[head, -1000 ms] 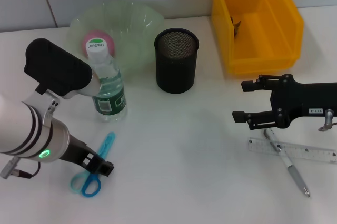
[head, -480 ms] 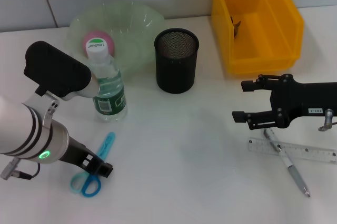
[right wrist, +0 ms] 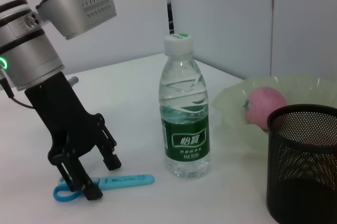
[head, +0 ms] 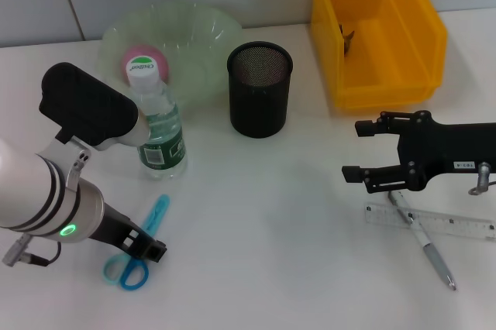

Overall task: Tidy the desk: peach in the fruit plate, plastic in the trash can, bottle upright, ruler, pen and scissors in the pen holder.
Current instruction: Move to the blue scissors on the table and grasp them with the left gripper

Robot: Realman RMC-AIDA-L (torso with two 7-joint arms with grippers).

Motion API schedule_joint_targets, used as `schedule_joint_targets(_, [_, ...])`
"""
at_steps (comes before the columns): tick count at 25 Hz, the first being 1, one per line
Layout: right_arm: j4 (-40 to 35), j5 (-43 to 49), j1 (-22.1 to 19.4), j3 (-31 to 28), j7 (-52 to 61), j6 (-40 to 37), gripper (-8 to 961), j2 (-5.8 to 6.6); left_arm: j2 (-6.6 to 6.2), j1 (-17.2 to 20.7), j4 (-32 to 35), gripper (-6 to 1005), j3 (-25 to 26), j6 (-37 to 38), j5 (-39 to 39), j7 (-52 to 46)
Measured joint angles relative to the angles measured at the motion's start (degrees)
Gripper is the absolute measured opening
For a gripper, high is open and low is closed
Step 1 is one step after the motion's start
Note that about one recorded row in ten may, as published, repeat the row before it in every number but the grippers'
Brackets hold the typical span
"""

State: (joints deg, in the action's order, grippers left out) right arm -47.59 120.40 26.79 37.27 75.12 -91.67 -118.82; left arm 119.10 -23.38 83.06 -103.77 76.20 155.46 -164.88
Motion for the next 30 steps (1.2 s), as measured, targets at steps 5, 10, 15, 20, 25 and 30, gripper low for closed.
schedule_joint_targets(5, [0.0, 0.0, -0.1, 0.0, 0.0, 0.0, 845, 0.0, -0.06, -0.3, 0.0, 730, 0.1, 0.0, 0.1, 0.0])
schedule_joint_targets(10, [0.0, 0.0, -0.1, 0.0, -0.1, 0.0, 845, 0.0, -0.03, -0.6, 0.1, 697, 0.0, 0.3, 0.1, 0.0])
schedule_joint_targets(15, [0.0, 0.0, -0.2, 0.0, -0.2, 0.0, 845, 0.0, -0.01, -0.7, 0.4, 682, 0.0, 0.5, 0.0, 0.0])
schedule_joint_targets(20, [0.0, 0.0, -0.2, 0.0, -0.2, 0.0, 845, 0.0, 0.0, -1.0, 0.1, 666, 0.1, 0.7, -0.5, 0.0])
schedule_joint_targets(25, [0.0, 0.0, -0.2, 0.0, -0.2, 0.0, 845, 0.0, -0.11, -1.5, -0.3, 594, 0.5, 1.2, -1.2, 0.0])
schedule_joint_targets(30, [0.0, 0.0, -0.2, 0.0, -0.2, 0.0, 845, 0.0, -0.16, -1.8, -1.5, 524, 0.6, 1.2, -1.2, 0.1])
